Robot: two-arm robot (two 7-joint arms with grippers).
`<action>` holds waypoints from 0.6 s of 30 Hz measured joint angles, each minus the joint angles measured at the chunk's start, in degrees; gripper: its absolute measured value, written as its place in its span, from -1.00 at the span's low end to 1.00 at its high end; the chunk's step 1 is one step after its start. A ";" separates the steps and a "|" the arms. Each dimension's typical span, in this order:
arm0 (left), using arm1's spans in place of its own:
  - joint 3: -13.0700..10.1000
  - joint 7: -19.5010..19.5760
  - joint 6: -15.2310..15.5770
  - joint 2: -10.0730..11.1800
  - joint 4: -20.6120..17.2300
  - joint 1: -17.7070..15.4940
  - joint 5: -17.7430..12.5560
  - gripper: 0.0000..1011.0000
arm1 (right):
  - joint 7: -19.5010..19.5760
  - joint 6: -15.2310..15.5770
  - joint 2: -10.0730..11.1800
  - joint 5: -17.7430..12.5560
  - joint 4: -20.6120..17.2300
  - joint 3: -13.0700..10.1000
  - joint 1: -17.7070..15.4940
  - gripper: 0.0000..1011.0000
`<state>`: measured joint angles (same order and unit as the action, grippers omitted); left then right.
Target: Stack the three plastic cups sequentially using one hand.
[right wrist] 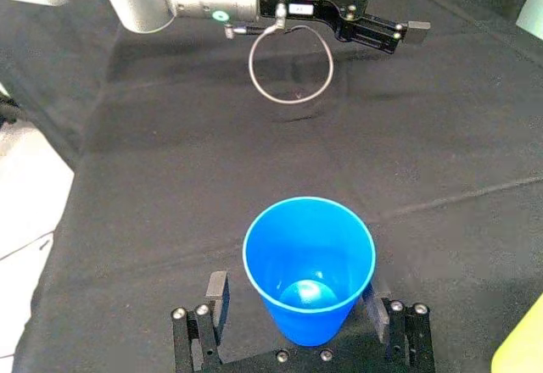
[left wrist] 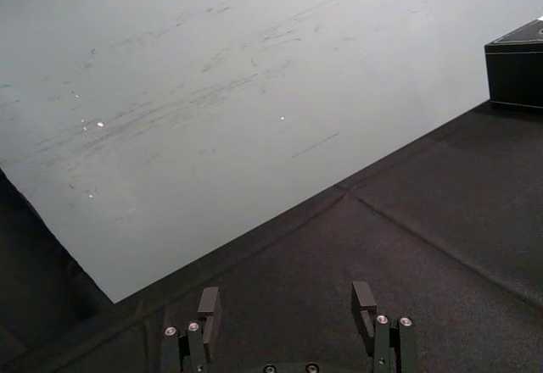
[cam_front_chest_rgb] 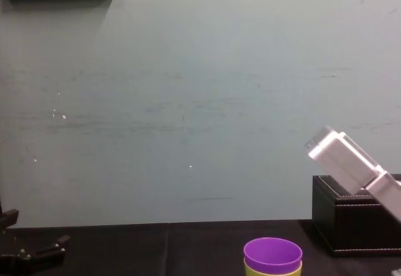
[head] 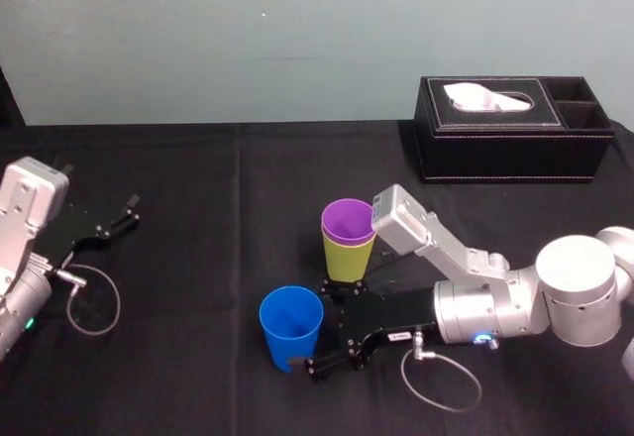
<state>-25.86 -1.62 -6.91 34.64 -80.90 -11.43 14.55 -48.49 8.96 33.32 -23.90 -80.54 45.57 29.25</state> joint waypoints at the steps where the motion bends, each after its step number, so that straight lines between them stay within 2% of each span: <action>1: 0.00 0.00 0.00 0.00 0.00 0.00 0.00 1.00 | 0.06 0.04 -0.28 0.10 0.24 0.12 0.21 0.98; 13: 0.00 0.00 0.00 0.00 0.00 0.00 0.00 1.00 | 0.43 0.09 -2.52 0.89 2.93 0.79 1.46 0.98; 18: 0.00 0.00 0.00 0.00 0.00 0.00 0.00 1.00 | 0.57 0.05 -2.66 0.91 3.12 0.80 1.49 0.98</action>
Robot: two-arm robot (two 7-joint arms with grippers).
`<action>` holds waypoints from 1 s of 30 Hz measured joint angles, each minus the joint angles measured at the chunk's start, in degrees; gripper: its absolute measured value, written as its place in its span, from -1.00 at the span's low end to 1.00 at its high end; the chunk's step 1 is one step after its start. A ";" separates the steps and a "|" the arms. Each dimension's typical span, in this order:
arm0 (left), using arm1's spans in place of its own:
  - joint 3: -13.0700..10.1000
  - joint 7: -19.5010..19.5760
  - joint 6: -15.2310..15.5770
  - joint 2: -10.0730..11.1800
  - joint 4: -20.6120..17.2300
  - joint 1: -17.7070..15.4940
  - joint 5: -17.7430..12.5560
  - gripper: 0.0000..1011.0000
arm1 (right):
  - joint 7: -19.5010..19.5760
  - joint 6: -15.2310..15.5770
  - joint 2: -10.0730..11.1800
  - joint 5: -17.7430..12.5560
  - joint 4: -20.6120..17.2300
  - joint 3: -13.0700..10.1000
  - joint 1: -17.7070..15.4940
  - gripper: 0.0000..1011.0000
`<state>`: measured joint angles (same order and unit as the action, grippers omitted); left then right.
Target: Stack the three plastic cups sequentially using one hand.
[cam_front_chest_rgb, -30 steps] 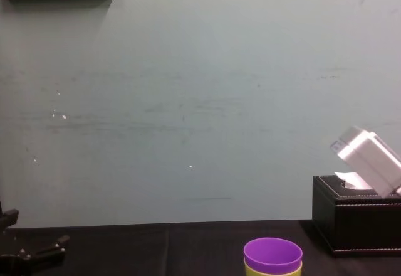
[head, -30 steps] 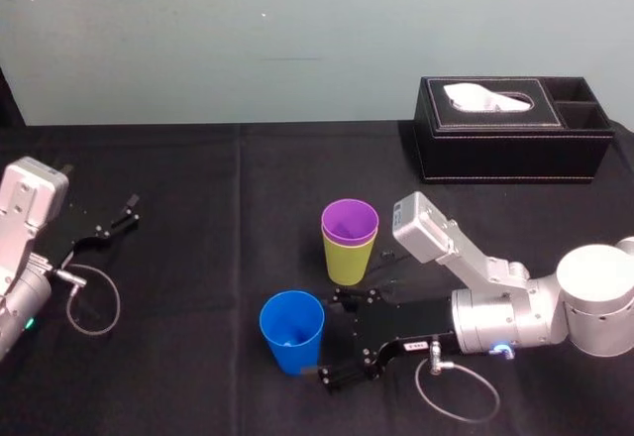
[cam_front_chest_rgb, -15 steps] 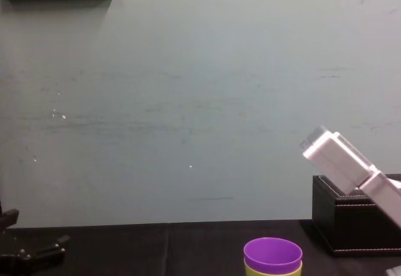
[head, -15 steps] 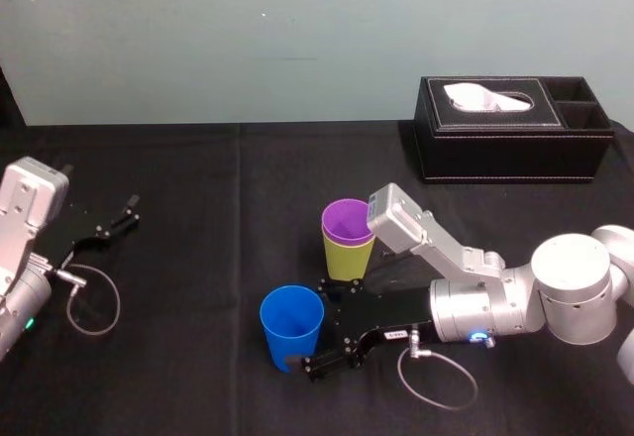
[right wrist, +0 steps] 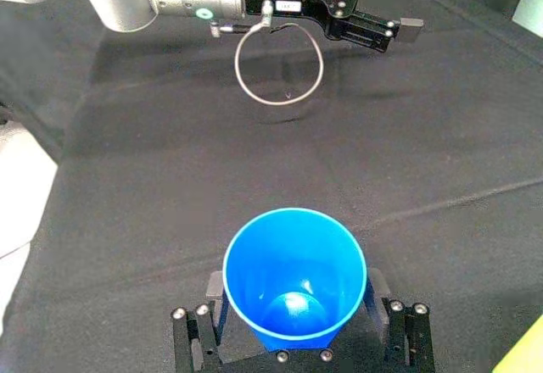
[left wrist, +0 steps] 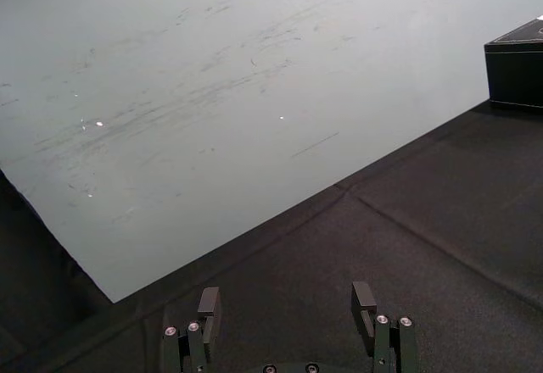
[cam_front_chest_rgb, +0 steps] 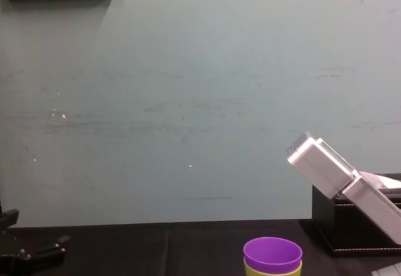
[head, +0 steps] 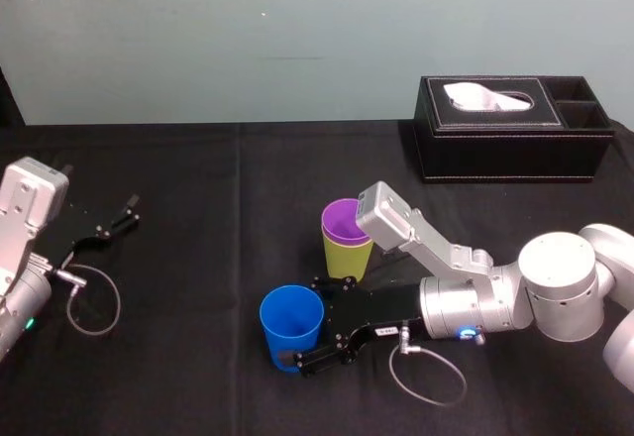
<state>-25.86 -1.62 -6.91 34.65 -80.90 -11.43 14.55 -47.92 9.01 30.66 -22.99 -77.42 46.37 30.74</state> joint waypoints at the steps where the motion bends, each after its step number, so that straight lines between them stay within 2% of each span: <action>1: 0.00 0.00 0.00 0.00 0.00 0.00 0.00 1.00 | -0.01 -0.01 0.02 0.00 -0.01 0.00 0.00 0.98; 8: 0.00 0.00 0.00 0.00 0.00 0.00 0.00 1.00 | -0.03 -0.04 0.09 0.00 -0.11 -0.02 0.00 0.94; 18: 0.00 0.00 0.00 0.00 0.00 0.00 0.00 1.00 | -0.03 -0.05 0.16 -0.01 -0.19 -0.04 -0.04 0.50; 30: 0.00 0.00 0.00 0.00 0.00 0.00 0.00 1.00 | -0.11 -0.05 0.20 -0.05 -0.25 -0.04 -0.04 0.42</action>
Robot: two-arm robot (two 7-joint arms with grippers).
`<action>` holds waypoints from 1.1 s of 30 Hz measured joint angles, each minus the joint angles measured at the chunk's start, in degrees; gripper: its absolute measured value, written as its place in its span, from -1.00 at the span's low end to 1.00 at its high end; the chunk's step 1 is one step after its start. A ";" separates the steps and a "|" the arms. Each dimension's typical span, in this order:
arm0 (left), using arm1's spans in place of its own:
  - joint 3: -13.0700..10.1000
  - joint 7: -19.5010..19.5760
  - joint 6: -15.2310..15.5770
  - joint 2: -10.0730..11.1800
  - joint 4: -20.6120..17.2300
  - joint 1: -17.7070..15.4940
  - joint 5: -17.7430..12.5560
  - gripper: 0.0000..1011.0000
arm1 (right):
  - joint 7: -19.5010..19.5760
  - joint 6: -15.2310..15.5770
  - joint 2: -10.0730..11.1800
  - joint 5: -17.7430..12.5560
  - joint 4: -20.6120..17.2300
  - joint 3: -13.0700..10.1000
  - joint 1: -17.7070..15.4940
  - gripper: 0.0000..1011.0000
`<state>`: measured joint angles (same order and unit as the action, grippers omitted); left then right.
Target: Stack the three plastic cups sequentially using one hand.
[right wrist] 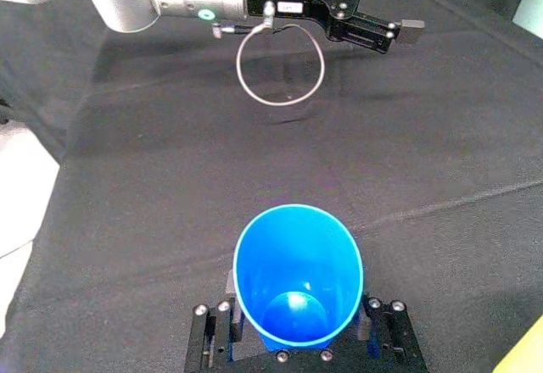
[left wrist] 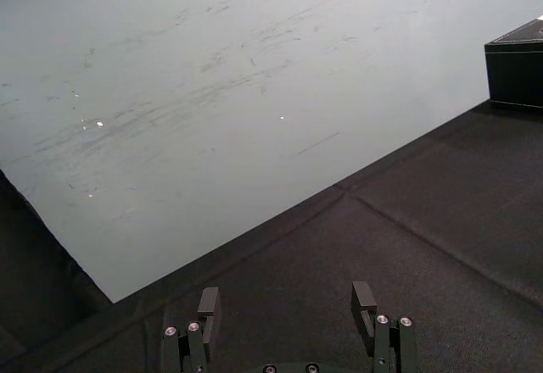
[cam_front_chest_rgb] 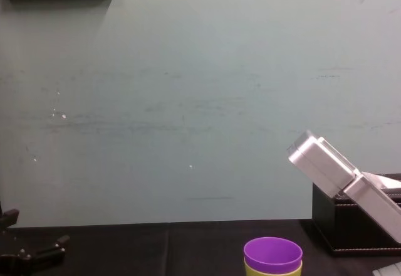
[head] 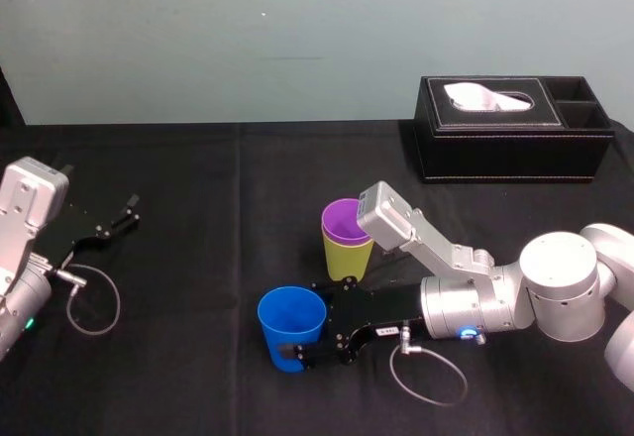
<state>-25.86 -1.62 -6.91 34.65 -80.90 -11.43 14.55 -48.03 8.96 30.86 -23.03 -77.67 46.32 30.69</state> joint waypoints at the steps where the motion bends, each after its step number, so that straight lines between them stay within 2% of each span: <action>1: 0.00 0.00 0.00 0.00 0.00 0.00 0.00 1.00 | -0.01 0.00 0.01 0.00 -0.01 0.00 0.00 0.42; 13: 0.00 0.00 0.00 0.00 0.00 0.00 0.00 1.00 | 0.33 0.24 0.45 -0.06 -0.91 -0.32 -0.36 0.42; 33: 0.00 0.00 0.00 0.00 0.00 0.00 0.00 1.00 | 4.95 7.64 8.84 -5.54 -15.08 -6.66 -3.22 0.42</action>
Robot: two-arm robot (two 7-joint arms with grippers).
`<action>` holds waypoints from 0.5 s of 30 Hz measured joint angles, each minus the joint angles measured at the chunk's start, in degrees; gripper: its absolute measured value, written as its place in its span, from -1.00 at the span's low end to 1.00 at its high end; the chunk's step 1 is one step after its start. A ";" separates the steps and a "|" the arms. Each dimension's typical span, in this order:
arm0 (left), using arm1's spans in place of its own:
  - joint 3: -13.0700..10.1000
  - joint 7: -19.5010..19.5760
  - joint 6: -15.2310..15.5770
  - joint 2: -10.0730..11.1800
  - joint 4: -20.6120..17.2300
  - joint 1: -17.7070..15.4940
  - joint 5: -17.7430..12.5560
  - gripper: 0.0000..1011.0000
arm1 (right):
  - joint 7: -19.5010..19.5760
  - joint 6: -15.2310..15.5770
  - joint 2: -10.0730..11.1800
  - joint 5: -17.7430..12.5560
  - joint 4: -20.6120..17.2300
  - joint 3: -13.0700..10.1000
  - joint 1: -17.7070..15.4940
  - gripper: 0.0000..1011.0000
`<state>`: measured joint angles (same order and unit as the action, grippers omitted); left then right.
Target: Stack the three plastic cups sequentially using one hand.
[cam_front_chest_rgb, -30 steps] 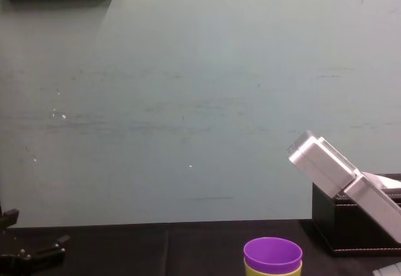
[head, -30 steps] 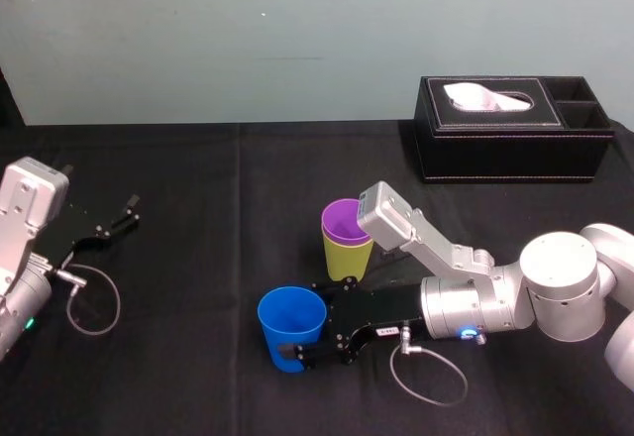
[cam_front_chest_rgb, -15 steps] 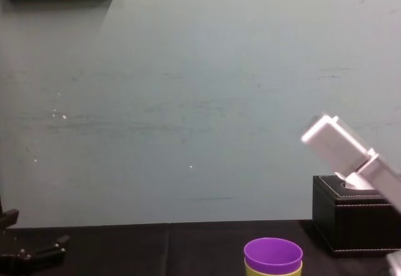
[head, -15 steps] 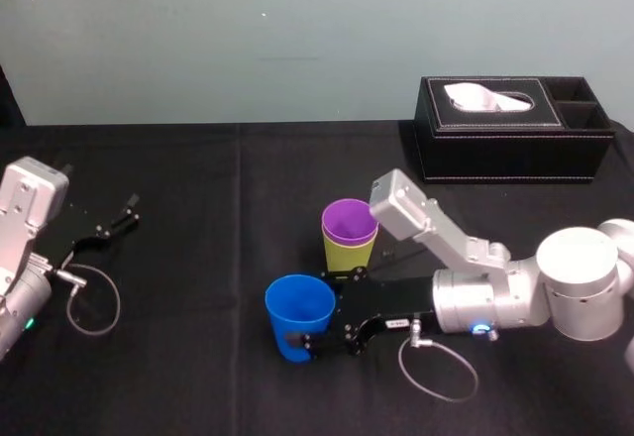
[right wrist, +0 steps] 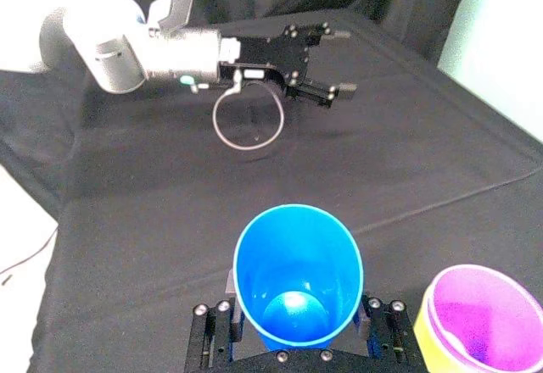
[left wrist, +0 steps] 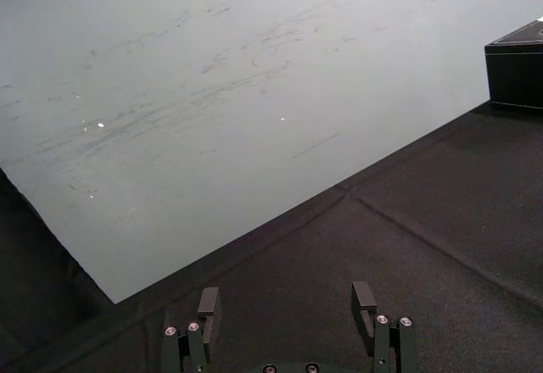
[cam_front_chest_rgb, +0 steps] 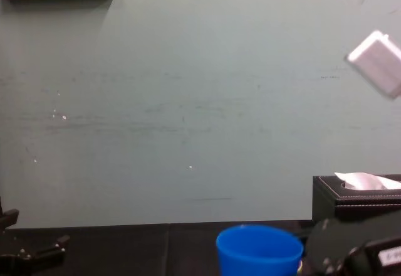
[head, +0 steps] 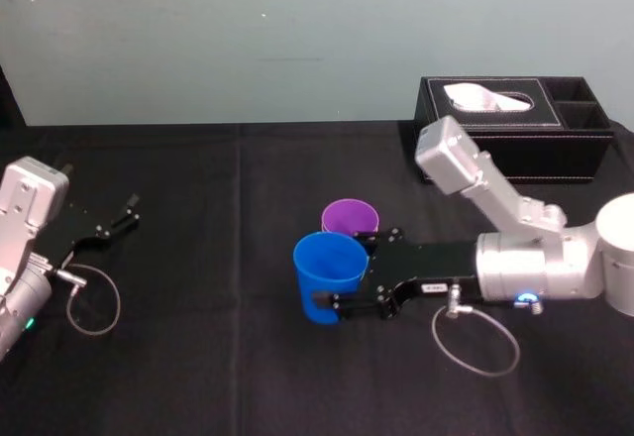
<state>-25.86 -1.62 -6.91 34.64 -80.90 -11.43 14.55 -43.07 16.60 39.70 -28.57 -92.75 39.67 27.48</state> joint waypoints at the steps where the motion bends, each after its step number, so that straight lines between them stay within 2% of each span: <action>1: 0.00 0.00 0.00 0.00 0.00 0.00 0.00 1.00 | 0.21 0.33 0.59 -0.46 -0.82 -0.45 -0.06 0.42; 6: 0.00 0.00 0.00 0.00 0.00 0.00 0.00 1.00 | 1.19 0.92 2.31 -2.07 -2.94 -2.02 -0.17 0.42; 15: 0.00 0.00 0.00 0.00 0.00 0.00 0.00 1.00 | 2.48 2.20 2.84 -4.02 -2.93 -3.52 1.39 0.42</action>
<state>-25.86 -1.62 -6.91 34.64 -80.90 -11.43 14.55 -40.59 18.80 42.54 -32.60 -95.68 36.14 28.86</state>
